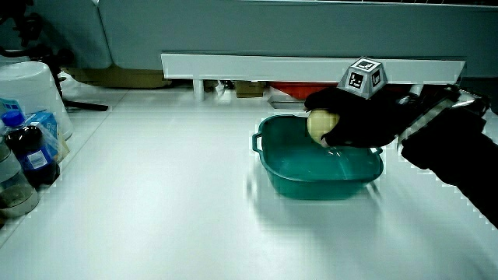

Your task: Place pear into plate

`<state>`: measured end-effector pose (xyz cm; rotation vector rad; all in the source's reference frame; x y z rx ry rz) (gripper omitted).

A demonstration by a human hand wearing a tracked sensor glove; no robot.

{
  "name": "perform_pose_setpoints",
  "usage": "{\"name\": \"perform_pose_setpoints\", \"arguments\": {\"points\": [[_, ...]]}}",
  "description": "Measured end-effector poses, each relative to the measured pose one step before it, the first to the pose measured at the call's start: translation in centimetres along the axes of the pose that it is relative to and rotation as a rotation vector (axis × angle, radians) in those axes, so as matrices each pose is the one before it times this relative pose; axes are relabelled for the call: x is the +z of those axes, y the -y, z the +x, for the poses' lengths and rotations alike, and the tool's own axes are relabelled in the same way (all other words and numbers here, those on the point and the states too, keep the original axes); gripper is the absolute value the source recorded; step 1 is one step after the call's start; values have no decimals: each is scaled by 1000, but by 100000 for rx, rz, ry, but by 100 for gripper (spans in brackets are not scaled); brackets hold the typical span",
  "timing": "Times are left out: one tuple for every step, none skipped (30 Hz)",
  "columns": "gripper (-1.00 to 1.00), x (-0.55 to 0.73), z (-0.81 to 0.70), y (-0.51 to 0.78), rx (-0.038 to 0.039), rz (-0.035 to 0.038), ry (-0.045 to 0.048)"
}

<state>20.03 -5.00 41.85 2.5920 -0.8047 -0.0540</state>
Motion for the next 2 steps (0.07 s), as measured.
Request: {"name": "perform_pose_setpoints", "arguments": {"points": [[-100,144,-51,45,977,72,-562],[-100,-182,153,-31,-657,62,-768]]}}
